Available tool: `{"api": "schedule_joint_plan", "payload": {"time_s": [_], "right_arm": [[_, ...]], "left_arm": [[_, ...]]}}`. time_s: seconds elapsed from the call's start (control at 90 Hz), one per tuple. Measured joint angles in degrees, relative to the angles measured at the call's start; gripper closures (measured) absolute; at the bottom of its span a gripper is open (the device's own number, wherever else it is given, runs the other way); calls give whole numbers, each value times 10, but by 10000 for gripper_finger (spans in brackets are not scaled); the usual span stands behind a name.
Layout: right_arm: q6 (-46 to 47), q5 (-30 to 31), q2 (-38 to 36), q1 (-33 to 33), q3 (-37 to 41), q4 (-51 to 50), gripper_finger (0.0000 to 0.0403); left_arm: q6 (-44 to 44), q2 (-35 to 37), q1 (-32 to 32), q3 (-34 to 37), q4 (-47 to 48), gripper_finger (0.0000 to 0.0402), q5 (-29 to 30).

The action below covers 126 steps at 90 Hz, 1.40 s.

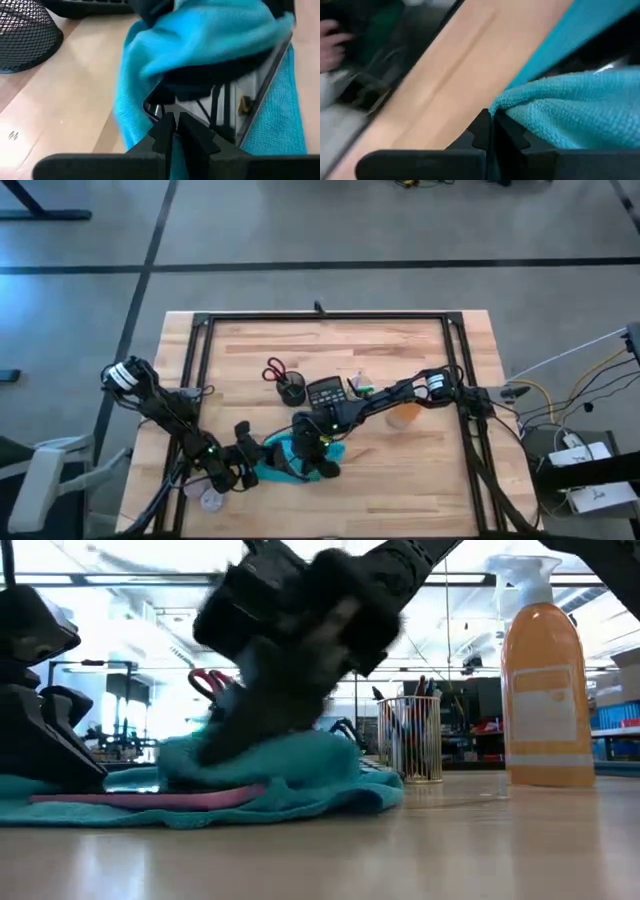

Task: Apply microfiber cloth
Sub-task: Wipe the front and back of the cellphone with the blue microfiber cloth

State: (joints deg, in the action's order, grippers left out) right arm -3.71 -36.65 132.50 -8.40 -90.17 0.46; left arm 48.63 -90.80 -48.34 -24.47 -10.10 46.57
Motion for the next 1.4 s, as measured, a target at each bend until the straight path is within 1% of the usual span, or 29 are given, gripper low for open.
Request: {"api": "schedule_joint_plan", "payload": {"time_s": [0.144, 0.211, 0.278, 0.578, 0.833, 1.4], "right_arm": [[43, 62, 33, 0, 0, 85, 403], [58, 73, 44, 3, -1, 123, 403], [57, 86, 47, 4, -1, 130, 403], [107, 93, 50, 5, -15, 135, 403], [106, 104, 52, 5, -46, 131, 403], [106, 95, 52, 5, -110, 134, 403]], "left_arm": [[-7, 0, 1, 0, -3, 381, 2], [-17, 1, 1, 0, -3, 381, 3], [-20, 1, 1, -1, -3, 381, 3], [-23, 2, 1, -2, -4, 381, 4], [-26, 2, 1, -2, -5, 381, 4], [-31, 2, 1, -2, -14, 381, -12]]}}
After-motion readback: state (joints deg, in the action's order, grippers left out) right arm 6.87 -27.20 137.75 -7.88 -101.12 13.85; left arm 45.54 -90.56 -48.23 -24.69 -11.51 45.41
